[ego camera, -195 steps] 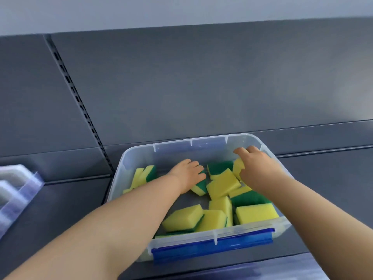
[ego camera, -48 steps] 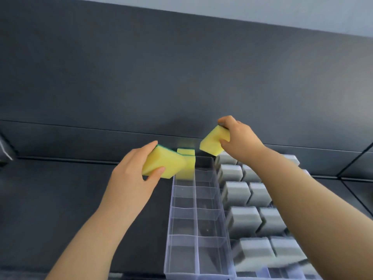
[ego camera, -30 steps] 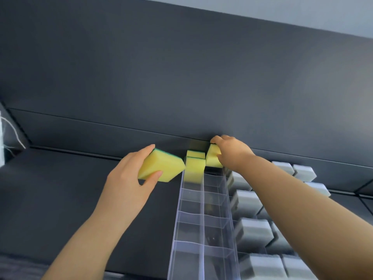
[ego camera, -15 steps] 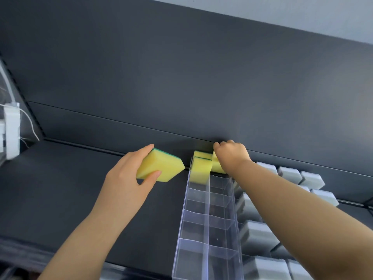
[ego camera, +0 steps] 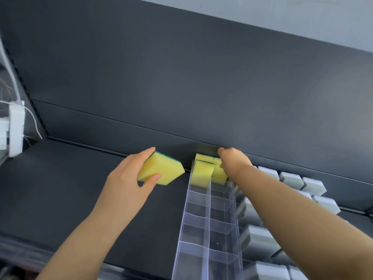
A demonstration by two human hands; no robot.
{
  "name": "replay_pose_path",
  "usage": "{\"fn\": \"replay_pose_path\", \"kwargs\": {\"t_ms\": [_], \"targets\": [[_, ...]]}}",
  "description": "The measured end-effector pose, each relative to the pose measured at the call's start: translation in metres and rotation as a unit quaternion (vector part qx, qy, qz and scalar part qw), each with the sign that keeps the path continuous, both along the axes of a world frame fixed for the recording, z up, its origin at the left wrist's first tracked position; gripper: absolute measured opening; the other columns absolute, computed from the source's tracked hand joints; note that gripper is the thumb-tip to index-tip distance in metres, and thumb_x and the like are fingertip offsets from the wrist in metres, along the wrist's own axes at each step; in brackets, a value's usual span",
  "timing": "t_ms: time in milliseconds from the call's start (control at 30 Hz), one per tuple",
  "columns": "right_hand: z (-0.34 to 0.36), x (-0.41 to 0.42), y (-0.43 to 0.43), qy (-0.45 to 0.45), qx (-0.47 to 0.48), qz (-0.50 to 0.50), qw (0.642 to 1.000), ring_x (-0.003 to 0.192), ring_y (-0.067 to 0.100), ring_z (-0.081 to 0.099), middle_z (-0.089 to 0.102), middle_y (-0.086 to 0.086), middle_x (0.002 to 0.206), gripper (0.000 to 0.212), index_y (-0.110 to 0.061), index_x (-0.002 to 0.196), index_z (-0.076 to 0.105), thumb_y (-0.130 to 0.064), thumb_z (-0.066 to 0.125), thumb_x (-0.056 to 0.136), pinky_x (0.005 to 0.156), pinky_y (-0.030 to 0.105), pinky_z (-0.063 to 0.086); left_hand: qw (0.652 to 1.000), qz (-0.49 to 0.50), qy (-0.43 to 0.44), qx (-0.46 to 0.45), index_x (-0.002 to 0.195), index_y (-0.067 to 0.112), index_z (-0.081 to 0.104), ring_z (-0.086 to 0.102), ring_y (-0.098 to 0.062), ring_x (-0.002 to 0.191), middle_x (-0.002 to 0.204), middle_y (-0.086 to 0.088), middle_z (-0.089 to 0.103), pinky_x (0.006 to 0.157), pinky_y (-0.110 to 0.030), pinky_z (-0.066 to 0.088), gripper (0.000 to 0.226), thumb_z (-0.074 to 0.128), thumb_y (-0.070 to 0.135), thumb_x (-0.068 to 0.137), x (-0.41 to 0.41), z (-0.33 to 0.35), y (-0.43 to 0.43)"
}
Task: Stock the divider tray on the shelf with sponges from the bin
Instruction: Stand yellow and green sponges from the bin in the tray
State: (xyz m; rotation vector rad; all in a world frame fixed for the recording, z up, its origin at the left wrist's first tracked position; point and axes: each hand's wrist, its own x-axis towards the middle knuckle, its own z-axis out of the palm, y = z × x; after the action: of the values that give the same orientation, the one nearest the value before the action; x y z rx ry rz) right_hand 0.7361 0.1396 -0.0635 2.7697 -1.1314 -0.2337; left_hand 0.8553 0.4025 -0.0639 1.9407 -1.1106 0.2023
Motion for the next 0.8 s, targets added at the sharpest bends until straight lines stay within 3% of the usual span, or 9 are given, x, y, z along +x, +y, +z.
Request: {"fn": "replay_pose_path", "kwargs": {"t_ms": [133, 267, 500, 600, 800], "targets": [[0.023, -0.011, -0.012, -0.067, 0.103, -0.015, 0.992, 0.099, 0.031, 0.058, 0.059, 0.011, 0.113, 0.034, -0.014, 0.122, 0.051, -0.016, 0.058, 0.088, 0.082, 0.036, 0.05, 1.0, -0.027, 0.007, 0.013, 0.13, 0.028, 0.052, 0.043, 0.005, 0.093, 0.11, 0.019, 0.052, 0.077, -0.01, 0.036, 0.058, 0.074, 0.022, 0.077, 0.001, 0.011, -0.015], [0.043, -0.03, -0.012, -0.134, 0.148, 0.004, 0.98, 0.101, 0.022, 0.058, 0.062, 0.0, 0.108, 0.03, -0.019, 0.115, 0.057, -0.022, 0.062, 0.085, 0.09, 0.036, 0.048, 0.992, -0.11, -0.005, 0.06, 0.134, 0.031, 0.046, 0.048, -0.007, 0.111, 0.124, 0.016, 0.051, 0.09, -0.015, 0.033, 0.058, 0.07, 0.027, 0.081, -0.01, 0.031, -0.054], [0.052, -0.065, -0.007, -0.233, 0.161, 0.033, 0.958, 0.104, 0.018, 0.058, 0.064, 0.003, 0.111, 0.033, -0.013, 0.117, 0.059, -0.013, 0.062, 0.084, 0.093, 0.027, 0.044, 0.958, -0.21, -0.06, 0.185, 0.135, 0.024, 0.043, 0.047, -0.016, 0.114, 0.131, 0.004, 0.042, 0.092, -0.027, 0.038, 0.051, 0.06, 0.023, 0.088, -0.036, 0.047, -0.154], [0.046, -0.074, -0.01, -0.251, 0.169, 0.023, 0.953, 0.106, 0.018, 0.057, 0.063, 0.004, 0.114, 0.036, -0.013, 0.12, 0.057, -0.013, 0.062, 0.084, 0.094, 0.029, 0.044, 0.94, -0.218, -0.101, 0.242, 0.137, 0.024, 0.042, 0.051, -0.021, 0.109, 0.129, 0.003, 0.042, 0.089, -0.036, 0.043, 0.05, 0.059, 0.025, 0.089, -0.042, 0.04, -0.181], [0.032, -0.076, -0.015, -0.289, 0.182, 0.013, 0.94, 0.104, 0.02, 0.058, 0.063, 0.006, 0.115, 0.038, -0.014, 0.122, 0.055, -0.01, 0.059, 0.085, 0.094, 0.029, 0.045, 0.911, -0.208, -0.147, 0.324, 0.138, 0.022, 0.039, 0.051, -0.026, 0.111, 0.127, -0.002, 0.045, 0.087, -0.04, 0.046, 0.054, 0.059, 0.026, 0.089, -0.045, 0.025, -0.203]]}}
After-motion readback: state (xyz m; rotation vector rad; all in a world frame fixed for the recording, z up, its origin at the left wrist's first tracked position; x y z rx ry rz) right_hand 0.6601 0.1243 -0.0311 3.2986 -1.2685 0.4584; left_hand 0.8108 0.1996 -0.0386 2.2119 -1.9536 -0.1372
